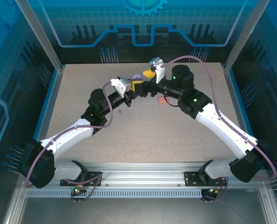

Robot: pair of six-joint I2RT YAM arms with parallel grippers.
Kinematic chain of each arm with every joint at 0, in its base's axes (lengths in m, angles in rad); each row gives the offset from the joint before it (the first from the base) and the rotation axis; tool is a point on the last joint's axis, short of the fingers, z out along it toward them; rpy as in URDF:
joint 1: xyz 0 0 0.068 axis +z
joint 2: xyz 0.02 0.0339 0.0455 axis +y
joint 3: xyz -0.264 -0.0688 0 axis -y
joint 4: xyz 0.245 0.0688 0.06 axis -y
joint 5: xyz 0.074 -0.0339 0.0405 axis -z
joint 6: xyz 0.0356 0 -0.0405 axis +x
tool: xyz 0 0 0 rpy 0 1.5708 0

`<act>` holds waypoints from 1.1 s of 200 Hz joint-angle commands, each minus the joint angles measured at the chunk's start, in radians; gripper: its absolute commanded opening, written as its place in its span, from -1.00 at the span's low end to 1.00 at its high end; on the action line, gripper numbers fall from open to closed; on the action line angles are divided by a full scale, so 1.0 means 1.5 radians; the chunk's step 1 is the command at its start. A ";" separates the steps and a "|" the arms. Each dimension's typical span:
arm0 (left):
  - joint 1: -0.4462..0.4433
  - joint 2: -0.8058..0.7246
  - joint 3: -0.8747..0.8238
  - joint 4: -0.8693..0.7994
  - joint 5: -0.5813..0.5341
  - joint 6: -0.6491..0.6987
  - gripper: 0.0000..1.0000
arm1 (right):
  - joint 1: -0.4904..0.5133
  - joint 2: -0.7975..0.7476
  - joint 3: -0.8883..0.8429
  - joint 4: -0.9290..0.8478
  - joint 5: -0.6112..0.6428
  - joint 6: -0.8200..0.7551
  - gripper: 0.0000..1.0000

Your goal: Insert the wireless bluetooth earbuds into the charging case

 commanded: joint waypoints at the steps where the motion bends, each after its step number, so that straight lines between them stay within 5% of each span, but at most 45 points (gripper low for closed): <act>1: 0.000 0.004 0.006 0.039 -0.026 -0.009 -1.00 | -0.031 -0.062 0.025 0.012 -0.008 0.069 0.71; 89: 0.028 -0.044 -0.036 0.017 -0.097 -0.004 -1.00 | -0.100 -0.067 -0.041 -0.124 0.088 0.156 0.77; 154: 0.090 -0.124 -0.080 -0.031 -0.145 -0.045 -1.00 | -0.055 0.187 -0.005 -0.207 0.095 0.212 0.62; 220: 0.154 -0.169 -0.115 -0.056 -0.163 -0.090 -1.00 | 0.037 0.496 0.267 -0.384 0.172 0.281 0.49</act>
